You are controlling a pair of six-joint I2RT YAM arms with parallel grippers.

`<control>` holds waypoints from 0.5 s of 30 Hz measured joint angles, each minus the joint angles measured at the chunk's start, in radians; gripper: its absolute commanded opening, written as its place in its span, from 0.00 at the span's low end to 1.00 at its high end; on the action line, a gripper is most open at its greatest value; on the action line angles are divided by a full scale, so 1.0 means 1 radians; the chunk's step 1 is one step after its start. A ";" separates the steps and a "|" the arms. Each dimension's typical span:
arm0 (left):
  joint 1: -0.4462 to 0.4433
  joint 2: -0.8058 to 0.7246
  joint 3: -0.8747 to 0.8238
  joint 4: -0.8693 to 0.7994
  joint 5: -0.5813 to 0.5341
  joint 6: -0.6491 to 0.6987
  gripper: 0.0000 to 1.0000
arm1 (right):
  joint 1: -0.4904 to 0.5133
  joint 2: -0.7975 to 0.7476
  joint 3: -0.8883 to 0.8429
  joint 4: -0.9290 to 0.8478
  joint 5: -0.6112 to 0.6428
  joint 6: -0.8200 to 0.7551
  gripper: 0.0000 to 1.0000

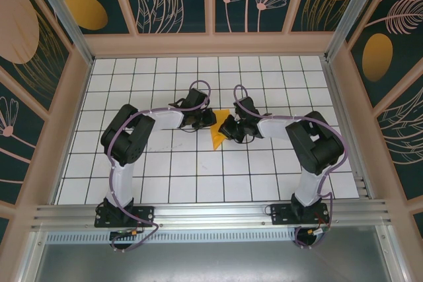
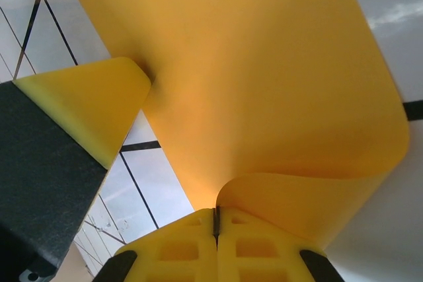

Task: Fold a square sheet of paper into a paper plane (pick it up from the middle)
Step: Third fold the triangle at the center of the table.

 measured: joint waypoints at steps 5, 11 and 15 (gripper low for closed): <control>0.000 0.000 0.000 0.002 0.004 0.000 0.15 | 0.000 0.014 0.009 0.004 0.000 0.000 0.04; 0.000 0.000 -0.002 0.006 0.008 0.000 0.15 | 0.002 0.019 0.010 0.004 0.000 -0.005 0.04; 0.000 0.000 -0.003 0.006 0.008 0.000 0.15 | 0.010 0.020 0.019 0.000 0.000 -0.021 0.04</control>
